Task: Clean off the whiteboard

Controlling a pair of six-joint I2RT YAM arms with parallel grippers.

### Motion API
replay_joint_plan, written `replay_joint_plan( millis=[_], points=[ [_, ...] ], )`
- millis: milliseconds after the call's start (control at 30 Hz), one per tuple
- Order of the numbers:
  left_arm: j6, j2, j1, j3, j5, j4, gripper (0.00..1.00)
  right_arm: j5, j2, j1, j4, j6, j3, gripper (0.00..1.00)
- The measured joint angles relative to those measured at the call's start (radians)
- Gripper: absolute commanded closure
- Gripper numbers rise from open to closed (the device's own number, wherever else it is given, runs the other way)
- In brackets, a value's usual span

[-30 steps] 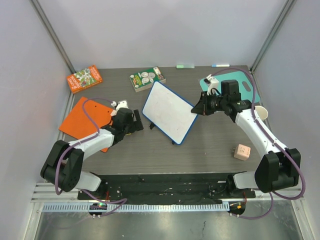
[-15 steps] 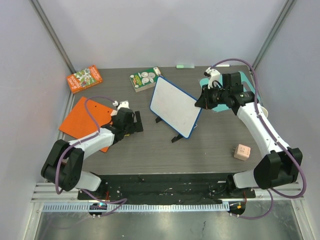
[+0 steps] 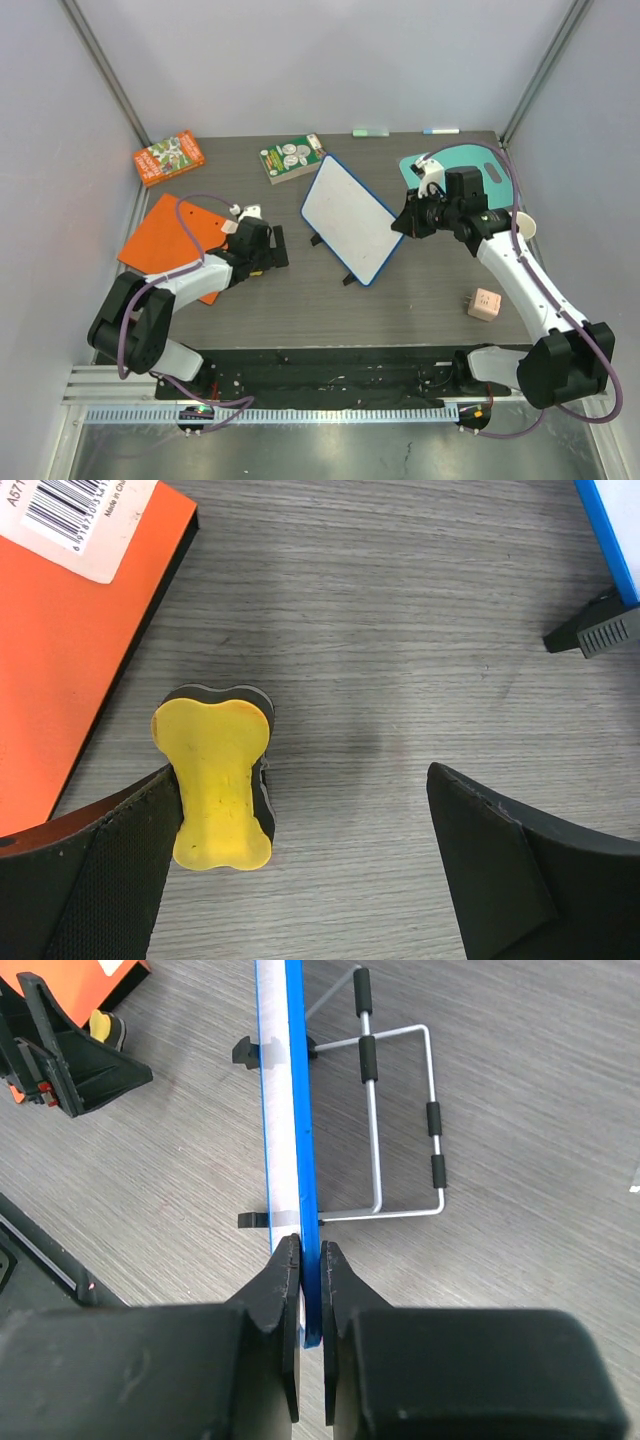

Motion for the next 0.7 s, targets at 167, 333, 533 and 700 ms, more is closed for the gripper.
replay_joint_plan(
  millis=[167, 333, 533, 700],
  points=[
    [0.0, 0.0, 0.0, 0.002, 0.022, -0.002, 0.0, 0.029, -0.008, 0.018, 0.035, 0.035, -0.043, 0.78],
    [-0.005, 0.0, 0.0, 0.019, 0.035, 0.0, 0.0, 0.145, 0.024, 0.022, 0.042, 0.047, -0.045, 0.69],
    [-0.009, 0.021, 0.0, 0.027, 0.044, -0.002, 0.0, 0.265, 0.053, 0.022, -0.003, 0.051, -0.06, 0.54],
    [-0.015, 0.037, 0.0, 0.027, 0.044, -0.001, 0.0, 0.334, 0.053, 0.022, -0.027, 0.057, -0.061, 0.43]
  ],
)
